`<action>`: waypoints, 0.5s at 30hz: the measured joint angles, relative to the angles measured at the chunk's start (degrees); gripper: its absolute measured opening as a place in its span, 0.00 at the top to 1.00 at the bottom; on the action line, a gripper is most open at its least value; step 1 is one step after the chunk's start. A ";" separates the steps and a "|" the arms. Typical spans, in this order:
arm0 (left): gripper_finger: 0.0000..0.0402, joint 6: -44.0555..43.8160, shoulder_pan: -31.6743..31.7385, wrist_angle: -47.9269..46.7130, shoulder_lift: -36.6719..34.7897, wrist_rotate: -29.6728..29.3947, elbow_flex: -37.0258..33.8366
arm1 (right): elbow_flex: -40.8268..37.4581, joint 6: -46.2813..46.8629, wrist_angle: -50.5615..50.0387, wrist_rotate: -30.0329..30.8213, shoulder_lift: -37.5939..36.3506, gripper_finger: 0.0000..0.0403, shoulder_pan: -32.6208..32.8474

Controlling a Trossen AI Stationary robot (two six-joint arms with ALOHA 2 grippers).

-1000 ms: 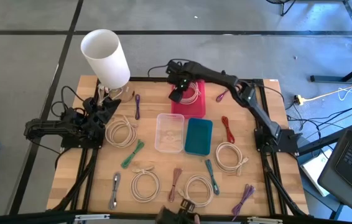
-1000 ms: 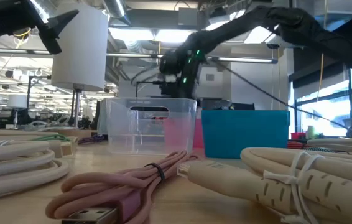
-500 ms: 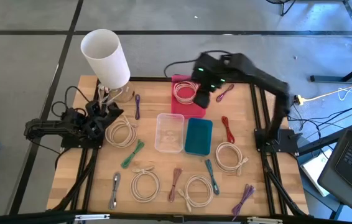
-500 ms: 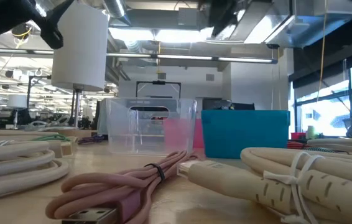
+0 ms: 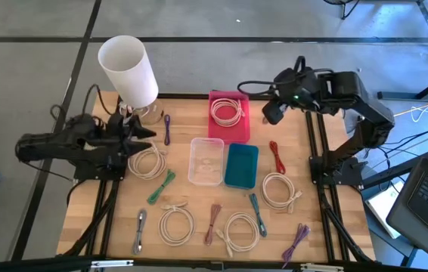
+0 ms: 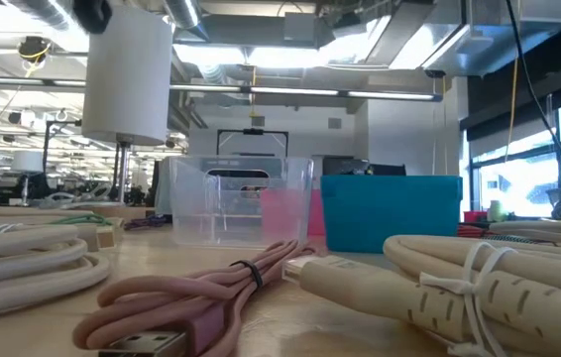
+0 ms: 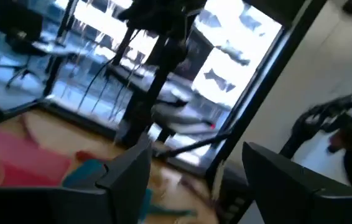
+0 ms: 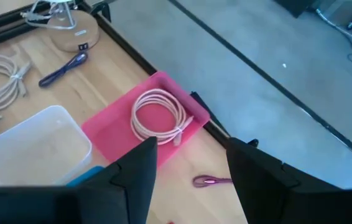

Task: Pick & Place USB Port
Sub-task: Put the light brown HDMI cable into the pink bin

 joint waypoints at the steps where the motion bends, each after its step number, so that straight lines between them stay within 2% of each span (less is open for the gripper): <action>1: 0.40 0.78 -0.01 -4.64 1.97 -0.12 2.98 | 0.00 -0.07 0.00 0.56 -0.07 0.51 0.00; 5: 0.40 -1.52 -0.02 -25.30 9.59 -0.11 11.46 | -0.02 -1.76 0.00 1.19 0.04 0.51 0.00; 9: 0.40 -4.84 -0.96 -40.58 16.19 2.28 13.37 | -0.02 -3.48 0.00 3.38 0.27 0.51 0.00; 11: 0.40 -4.92 -1.47 -44.07 18.99 3.03 12.48 | -0.02 -3.58 0.00 4.80 0.25 0.51 -0.01; 15: 0.39 -6.70 -2.01 -44.43 23.60 2.24 9.76 | -0.02 -3.65 0.00 5.23 0.25 0.51 -0.19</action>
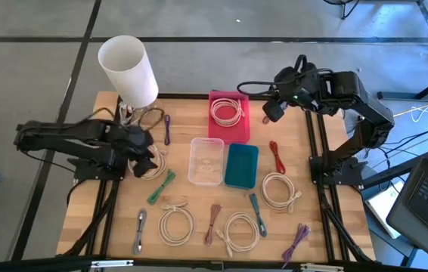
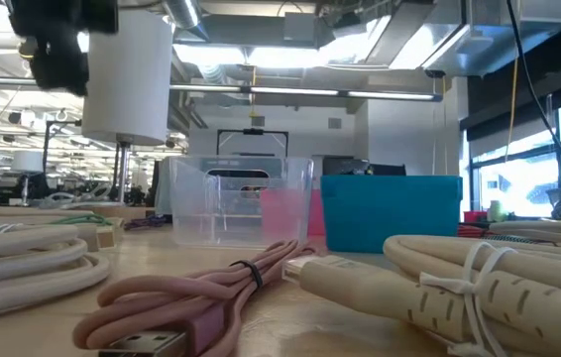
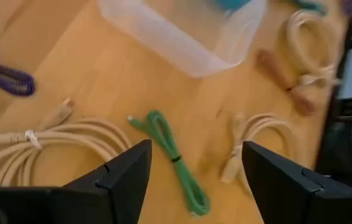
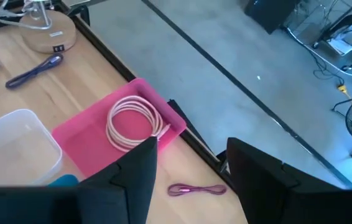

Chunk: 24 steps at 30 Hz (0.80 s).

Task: Pick & Place USB Port
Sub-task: Put the light brown HDMI cable into the pink bin

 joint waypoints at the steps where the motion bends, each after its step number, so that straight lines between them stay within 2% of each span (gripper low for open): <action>1: 0.39 0.77 0.02 0.17 1.07 -0.61 -0.81 | 0.00 -0.40 0.00 0.02 -0.02 0.51 -0.18; 13: 0.41 1.85 1.49 -1.16 12.54 -3.16 -6.71 | 0.00 -1.33 0.00 -0.48 -0.04 0.51 -0.35; 24: 0.41 0.21 1.68 -0.98 14.46 -0.44 -6.68 | 0.00 -2.94 0.00 -0.52 -0.04 0.51 -0.35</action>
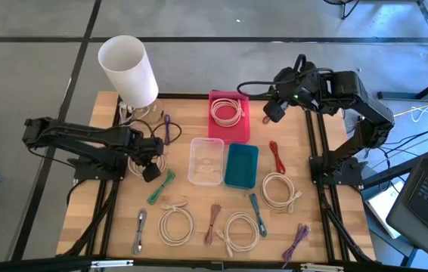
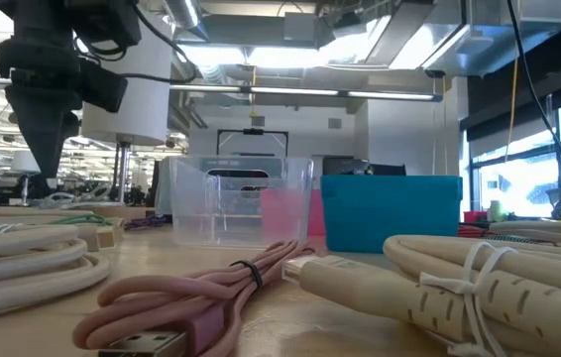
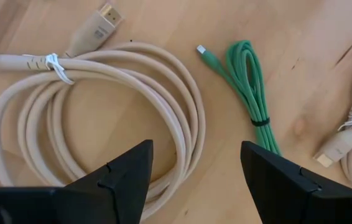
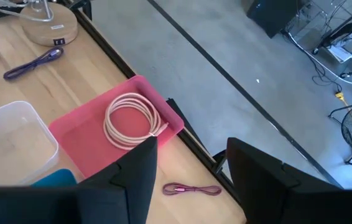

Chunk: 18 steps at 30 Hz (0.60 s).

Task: Pick & Place USB Port
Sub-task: Put the light brown HDMI cable into the pink bin

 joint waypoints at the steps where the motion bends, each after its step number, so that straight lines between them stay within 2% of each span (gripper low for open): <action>1: 0.41 0.02 -0.01 0.04 0.00 0.22 0.00 | 0.00 0.00 0.00 0.00 0.00 0.51 0.00; 7: 0.41 -2.01 -0.04 0.95 0.00 1.04 0.00 | 0.00 0.02 0.00 -0.15 0.00 0.51 0.00; 18: 0.41 -7.34 -0.04 2.51 0.09 -3.44 0.00 | 0.00 0.14 0.00 -0.15 0.00 0.51 0.00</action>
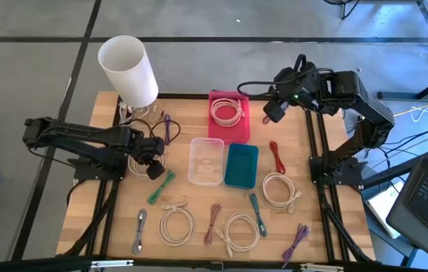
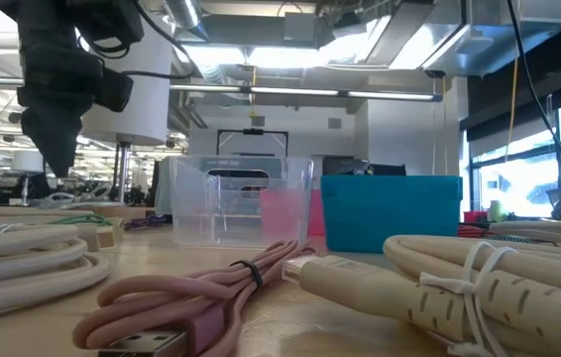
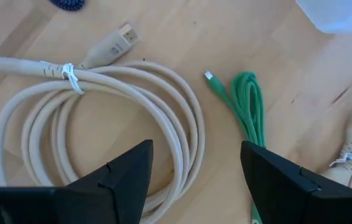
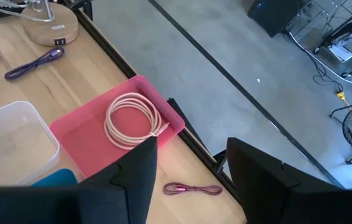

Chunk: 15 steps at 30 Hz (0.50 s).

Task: Pick & Place USB Port
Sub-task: Put the light brown HDMI cable into the pink bin

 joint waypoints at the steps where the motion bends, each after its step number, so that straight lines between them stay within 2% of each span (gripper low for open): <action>1: 0.41 -0.36 0.00 0.00 0.24 -0.06 0.00 | 0.00 0.02 0.00 0.00 0.00 0.51 0.00; 6: 0.41 -3.30 0.00 0.47 2.63 0.05 -1.98 | 0.00 0.02 0.00 0.00 0.00 0.51 0.00; 10: 0.41 -6.07 0.00 2.44 4.82 3.15 -5.14 | 0.00 0.02 0.02 0.02 0.00 0.51 0.00; 15: 0.41 -7.24 -0.40 10.27 6.80 5.55 -8.20 | 0.00 0.02 0.00 0.02 0.00 0.51 0.00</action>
